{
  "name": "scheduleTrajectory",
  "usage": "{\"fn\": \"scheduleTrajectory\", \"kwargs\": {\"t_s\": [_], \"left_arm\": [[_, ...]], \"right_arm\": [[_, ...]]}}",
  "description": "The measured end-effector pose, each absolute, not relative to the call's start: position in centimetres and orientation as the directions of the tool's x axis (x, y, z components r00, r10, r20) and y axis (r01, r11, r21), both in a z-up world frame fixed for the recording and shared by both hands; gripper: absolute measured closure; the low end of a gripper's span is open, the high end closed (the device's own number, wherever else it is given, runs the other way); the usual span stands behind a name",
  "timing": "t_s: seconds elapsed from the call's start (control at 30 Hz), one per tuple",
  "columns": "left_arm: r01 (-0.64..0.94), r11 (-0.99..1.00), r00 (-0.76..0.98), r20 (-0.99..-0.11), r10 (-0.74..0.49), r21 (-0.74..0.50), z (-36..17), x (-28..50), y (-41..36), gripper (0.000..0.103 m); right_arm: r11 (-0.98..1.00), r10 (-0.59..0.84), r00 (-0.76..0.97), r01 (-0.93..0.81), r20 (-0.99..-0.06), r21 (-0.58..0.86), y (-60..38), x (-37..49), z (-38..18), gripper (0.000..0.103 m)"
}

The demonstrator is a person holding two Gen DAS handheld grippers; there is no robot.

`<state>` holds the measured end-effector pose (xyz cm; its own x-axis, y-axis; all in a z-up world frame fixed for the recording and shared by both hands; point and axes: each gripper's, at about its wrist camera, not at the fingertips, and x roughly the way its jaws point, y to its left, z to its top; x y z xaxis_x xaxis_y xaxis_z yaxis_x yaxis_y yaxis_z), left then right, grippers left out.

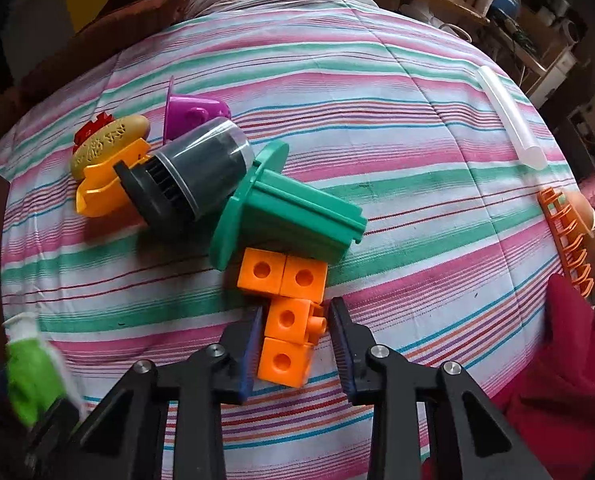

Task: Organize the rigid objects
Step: 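Grasp the green round piece with the left gripper while the right grasps the orange cubes, then lower the green piece into the gold tray and open the left gripper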

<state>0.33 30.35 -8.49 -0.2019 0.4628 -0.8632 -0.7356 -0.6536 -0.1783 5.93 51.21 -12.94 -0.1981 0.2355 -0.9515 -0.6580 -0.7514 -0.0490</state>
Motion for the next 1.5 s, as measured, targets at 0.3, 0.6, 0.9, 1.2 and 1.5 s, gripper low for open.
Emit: {"fn": "scheduleTrajectory", "kwargs": {"t_s": [0.3, 0.6, 0.9, 1.2, 1.5], "left_arm": [[-0.730, -0.648, -0.256, -0.790, 0.557, -0.220, -4.2, 1.3, 24.9, 0.040], [-0.590, -0.792, -0.422, -0.776, 0.469, -0.158, -1.9, -2.6, 14.0, 0.040], [-0.441, -0.895, -0.454, -0.844, 0.286, -0.066, -4.7, -8.3, 5.5, 0.040], [-0.390, -0.920, -0.416, -0.898, 0.143, 0.034, -9.1, -14.5, 5.1, 0.045], [-0.345, -0.938, -0.482, -0.863, 0.152, 0.027, -8.0, -16.3, 4.2, 0.050]], "right_arm": [[-0.781, 0.292, -0.190, -0.614, -0.937, -0.119, 49.6, 5.1, -12.9, 0.074], [-0.781, 0.301, -0.189, -0.612, -0.935, -0.128, 49.1, 4.7, -12.7, 0.074], [-0.779, 0.304, -0.190, -0.613, -0.934, -0.129, 49.3, 4.5, -12.8, 0.074], [-0.782, 0.309, -0.192, -0.608, -0.932, -0.134, 49.0, 4.5, -12.6, 0.074], [-0.792, 0.326, -0.191, -0.590, -0.926, -0.157, 48.4, 4.1, -12.5, 0.074]]}}
